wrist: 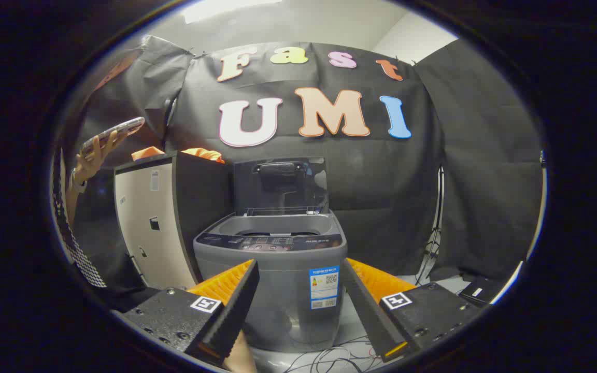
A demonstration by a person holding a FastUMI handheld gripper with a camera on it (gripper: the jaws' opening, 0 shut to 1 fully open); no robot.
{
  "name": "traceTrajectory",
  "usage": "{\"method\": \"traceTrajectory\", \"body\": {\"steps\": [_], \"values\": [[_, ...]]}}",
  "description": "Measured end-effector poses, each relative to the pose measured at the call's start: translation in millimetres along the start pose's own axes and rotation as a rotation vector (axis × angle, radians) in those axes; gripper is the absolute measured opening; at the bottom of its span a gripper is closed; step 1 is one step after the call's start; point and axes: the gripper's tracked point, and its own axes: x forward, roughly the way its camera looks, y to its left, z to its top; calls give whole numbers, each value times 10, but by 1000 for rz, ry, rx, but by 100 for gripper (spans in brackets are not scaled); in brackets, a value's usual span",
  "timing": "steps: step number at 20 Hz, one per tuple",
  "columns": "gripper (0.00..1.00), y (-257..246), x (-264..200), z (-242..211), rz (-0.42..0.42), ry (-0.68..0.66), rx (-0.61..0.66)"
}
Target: Put the clothes into the washing machine and then close the washing machine lid.
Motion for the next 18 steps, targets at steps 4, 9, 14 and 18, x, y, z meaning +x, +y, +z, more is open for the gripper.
{"method": "traceTrajectory", "body": {"steps": [4,9,14,18], "values": [[97,16,3,3,-1,-3,-4],[97,20,-6,10,0,-6,-10],[97,25,-2,9,0,-8,-13],[97,22,-9,11,-1,-8,-13]]}}
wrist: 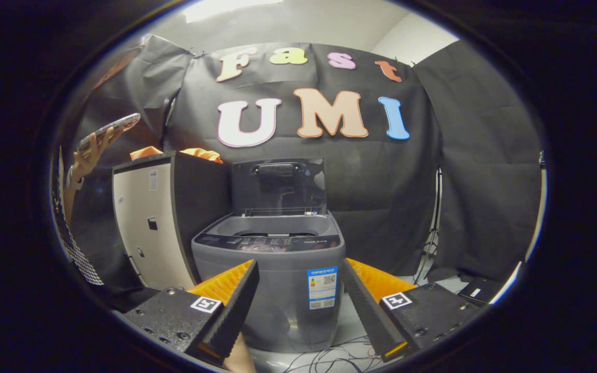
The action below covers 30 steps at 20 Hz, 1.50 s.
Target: Put the clothes into the washing machine and then close the washing machine lid.
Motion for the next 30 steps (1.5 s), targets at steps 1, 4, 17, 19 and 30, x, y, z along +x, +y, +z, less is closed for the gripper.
{"method": "traceTrajectory", "body": {"steps": [1,4,17,19,30], "values": [[97,1,1,5,0,0,0],[97,1,5,-2,-1,0,0],[97,-14,1,15,-16,-4,-5],[97,-20,1,13,-22,-1,-5],[98,414,301,507,-63,-67,83]]}}
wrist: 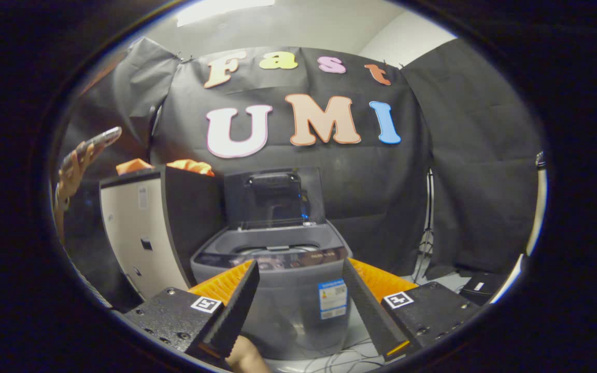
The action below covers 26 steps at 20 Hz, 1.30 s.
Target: Put the clothes into the washing machine and then close the washing machine lid.
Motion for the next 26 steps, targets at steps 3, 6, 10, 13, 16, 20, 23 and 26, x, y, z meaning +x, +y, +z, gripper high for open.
{"method": "traceTrajectory", "body": {"steps": [3,6,10,13,16,20,23,26], "values": [[97,239,225,340,21,-13,26],[97,559,435,699,62,-16,36],[97,1139,701,1192,157,-61,23],[97,1678,878,1570,251,-115,17],[96,2259,1043,1807,351,-124,38],[97,3024,1252,1876,489,-55,37],[97,3506,1504,1857,512,16,-40],[97,3906,1779,1786,503,109,-153]]}}
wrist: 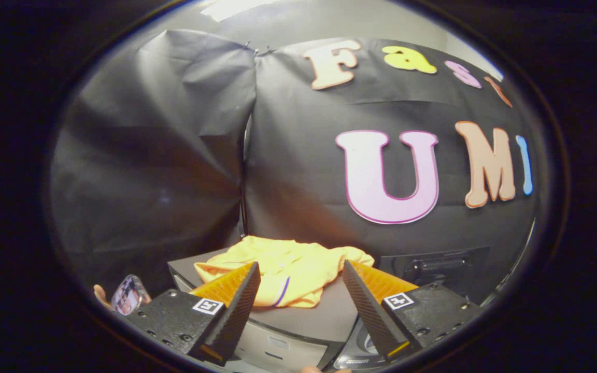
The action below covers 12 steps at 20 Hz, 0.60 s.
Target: Put the clothes into the washing machine and then close the washing machine lid.
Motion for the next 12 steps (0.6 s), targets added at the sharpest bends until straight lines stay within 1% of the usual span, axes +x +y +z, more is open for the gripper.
{"method": "traceTrajectory", "body": {"steps": [3,4,5,6,8,10,12], "values": [[97,290,449,54,31,48,-78],[97,355,546,25,29,82,-103],[97,417,640,-63,25,138,-108],[97,521,793,-141,41,185,-94],[97,669,1004,-255,73,234,-53],[97,662,1154,-422,61,289,-45],[97,581,1246,-569,23,334,-54]]}}
